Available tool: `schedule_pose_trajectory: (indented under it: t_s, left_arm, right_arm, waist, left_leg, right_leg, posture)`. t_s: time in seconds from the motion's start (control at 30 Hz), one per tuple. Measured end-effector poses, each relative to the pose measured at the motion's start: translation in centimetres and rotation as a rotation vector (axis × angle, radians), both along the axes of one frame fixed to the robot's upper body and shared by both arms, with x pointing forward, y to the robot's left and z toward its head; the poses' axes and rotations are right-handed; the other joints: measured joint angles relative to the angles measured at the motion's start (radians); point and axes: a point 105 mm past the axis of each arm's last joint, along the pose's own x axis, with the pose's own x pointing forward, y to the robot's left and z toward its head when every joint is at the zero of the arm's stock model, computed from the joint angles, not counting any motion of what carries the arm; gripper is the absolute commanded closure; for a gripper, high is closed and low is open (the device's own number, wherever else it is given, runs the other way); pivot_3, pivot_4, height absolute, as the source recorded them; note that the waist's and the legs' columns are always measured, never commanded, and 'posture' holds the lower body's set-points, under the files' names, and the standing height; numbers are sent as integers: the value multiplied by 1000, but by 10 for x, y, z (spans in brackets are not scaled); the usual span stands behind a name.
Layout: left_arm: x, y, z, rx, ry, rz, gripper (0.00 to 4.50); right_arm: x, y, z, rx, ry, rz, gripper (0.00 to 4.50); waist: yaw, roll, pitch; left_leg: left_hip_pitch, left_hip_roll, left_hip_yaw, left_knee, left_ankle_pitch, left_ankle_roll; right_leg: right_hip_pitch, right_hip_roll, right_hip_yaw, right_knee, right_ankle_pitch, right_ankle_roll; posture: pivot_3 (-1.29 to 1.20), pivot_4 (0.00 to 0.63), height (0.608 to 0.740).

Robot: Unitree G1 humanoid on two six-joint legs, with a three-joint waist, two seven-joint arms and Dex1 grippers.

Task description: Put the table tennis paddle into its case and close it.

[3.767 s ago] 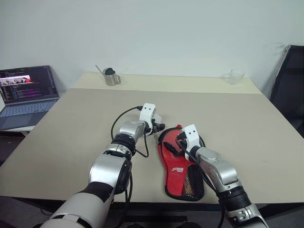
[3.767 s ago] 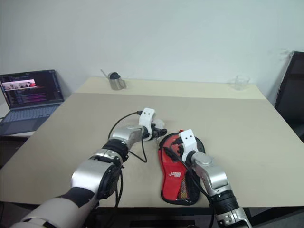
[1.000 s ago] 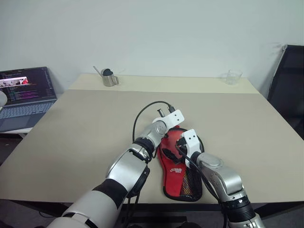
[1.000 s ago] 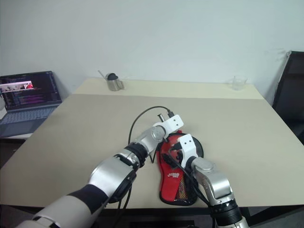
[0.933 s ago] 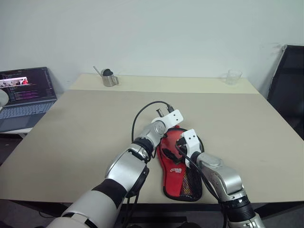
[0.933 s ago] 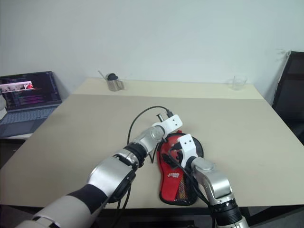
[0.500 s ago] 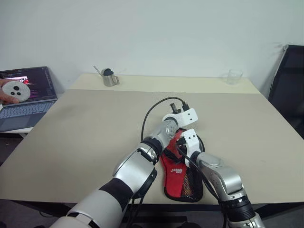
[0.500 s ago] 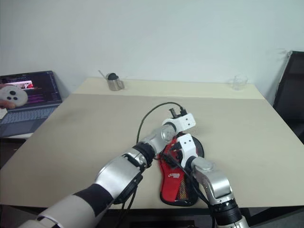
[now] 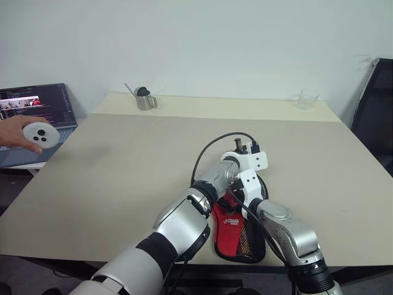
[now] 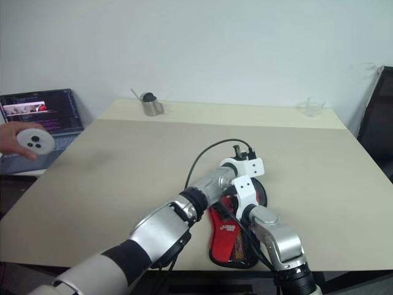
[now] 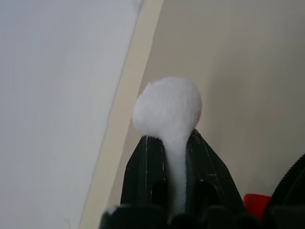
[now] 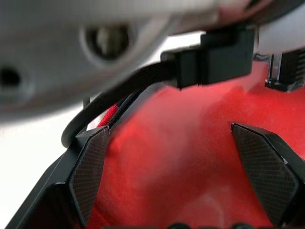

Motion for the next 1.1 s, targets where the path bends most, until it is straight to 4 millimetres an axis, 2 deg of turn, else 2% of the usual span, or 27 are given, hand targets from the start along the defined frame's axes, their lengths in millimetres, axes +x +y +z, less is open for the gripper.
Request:
schedule_pose_trajectory:
  t_s: [0.63, 0.87, 1.1]
  left_arm:
    - [-12, -17, -7, 121, -52, -112, 4425]
    - [-13, -17, -10, 102, -12, -114, 4425]
    - [-12, -12, -18, 89, 70, -89, 1865]
  right_arm:
    - [-5, -3, 0, 27, 13, -33, 0]
    - [-4, -1, 3, 39, 11, -37, 0]
    - [1, 2, 4, 42, 18, -18, 0]
  waist:
    - [11, 0, 0]
    - [20, 0, 0]
    - [18, 1, -1]
  left_leg:
    - [-1, 0, 0, 0, 0, 0]
    - [0, 0, 0, 0, 0, 0]
    - [0, 1, 0, 0, 0, 0]
  right_leg:
    - [0, 0, 0, -1, 0, 0]
    - [0, 0, 0, 0, 0, 0]
    - [0, 0, 0, 0, 0, 0]
  posture:
    - [0, 150, 740]
    - [0, 150, 740]
    - [0, 150, 740]
